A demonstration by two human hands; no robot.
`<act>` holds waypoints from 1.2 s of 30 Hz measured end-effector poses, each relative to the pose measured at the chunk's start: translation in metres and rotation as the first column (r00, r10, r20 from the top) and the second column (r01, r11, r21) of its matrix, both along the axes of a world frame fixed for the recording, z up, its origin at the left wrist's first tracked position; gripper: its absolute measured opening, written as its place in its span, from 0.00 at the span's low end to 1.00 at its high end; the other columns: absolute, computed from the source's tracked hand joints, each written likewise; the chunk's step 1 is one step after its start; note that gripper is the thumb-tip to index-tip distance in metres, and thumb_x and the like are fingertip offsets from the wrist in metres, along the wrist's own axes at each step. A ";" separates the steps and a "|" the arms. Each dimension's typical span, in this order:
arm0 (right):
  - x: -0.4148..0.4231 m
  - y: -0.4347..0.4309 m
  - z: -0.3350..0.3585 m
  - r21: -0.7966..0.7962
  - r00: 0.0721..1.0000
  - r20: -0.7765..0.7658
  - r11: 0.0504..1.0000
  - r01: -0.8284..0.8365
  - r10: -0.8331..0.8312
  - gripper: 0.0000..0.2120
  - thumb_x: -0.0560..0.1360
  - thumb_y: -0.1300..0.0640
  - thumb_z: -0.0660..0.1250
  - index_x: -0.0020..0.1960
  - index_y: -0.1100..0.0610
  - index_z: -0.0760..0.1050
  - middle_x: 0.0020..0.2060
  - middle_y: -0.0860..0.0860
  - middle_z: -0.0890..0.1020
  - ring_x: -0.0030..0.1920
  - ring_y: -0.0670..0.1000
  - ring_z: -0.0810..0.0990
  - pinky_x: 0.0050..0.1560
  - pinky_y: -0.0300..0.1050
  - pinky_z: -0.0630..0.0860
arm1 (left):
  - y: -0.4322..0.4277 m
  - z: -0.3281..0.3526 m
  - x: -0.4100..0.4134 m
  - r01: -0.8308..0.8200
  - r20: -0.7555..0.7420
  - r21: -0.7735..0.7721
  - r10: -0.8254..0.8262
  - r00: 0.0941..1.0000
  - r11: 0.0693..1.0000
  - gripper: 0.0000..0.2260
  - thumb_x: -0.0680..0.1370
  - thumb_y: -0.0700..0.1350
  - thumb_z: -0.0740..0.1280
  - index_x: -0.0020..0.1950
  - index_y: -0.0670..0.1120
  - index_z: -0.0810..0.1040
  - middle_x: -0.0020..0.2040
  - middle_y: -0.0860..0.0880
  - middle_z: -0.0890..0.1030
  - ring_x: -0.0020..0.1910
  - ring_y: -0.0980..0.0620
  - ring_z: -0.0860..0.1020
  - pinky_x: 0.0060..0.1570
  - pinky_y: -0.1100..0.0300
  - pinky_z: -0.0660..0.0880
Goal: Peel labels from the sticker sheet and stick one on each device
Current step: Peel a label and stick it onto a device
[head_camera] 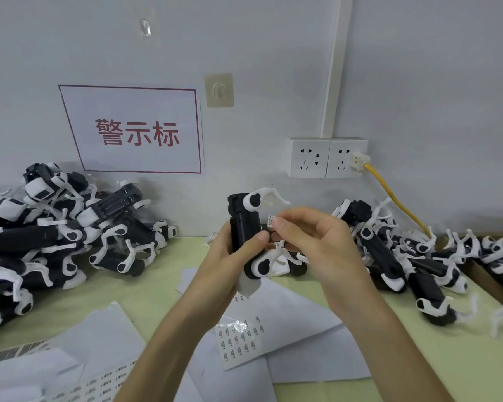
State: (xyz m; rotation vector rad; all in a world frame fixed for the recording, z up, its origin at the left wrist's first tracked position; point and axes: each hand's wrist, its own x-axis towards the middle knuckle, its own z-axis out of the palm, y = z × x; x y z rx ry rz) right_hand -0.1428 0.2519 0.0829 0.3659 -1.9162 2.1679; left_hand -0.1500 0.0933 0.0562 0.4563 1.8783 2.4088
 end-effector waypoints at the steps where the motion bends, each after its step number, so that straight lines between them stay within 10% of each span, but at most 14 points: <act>1: 0.000 -0.001 -0.001 0.008 1.000 -0.002 1.000 0.008 -0.008 0.02 0.76 0.62 0.73 0.45 0.57 0.84 0.39 0.53 0.87 0.40 0.46 0.85 0.41 0.33 0.77 | 0.001 0.000 0.000 -0.011 -0.008 -0.020 0.011 1.000 1.000 0.20 0.75 0.51 0.73 0.65 0.48 0.77 0.55 0.46 0.86 0.54 0.51 0.85 0.44 0.65 0.78; 36: 0.005 -0.015 -0.007 0.096 0.975 -0.114 0.975 0.203 -0.192 0.04 0.77 0.59 0.72 0.44 0.53 0.84 0.30 0.47 0.83 0.33 0.45 0.83 0.36 0.31 0.74 | 0.011 -0.006 0.001 -0.189 -0.269 -0.177 0.138 0.953 0.966 0.10 0.80 0.46 0.71 0.57 0.54 0.73 0.44 0.54 0.80 0.42 0.55 0.80 0.39 0.64 0.75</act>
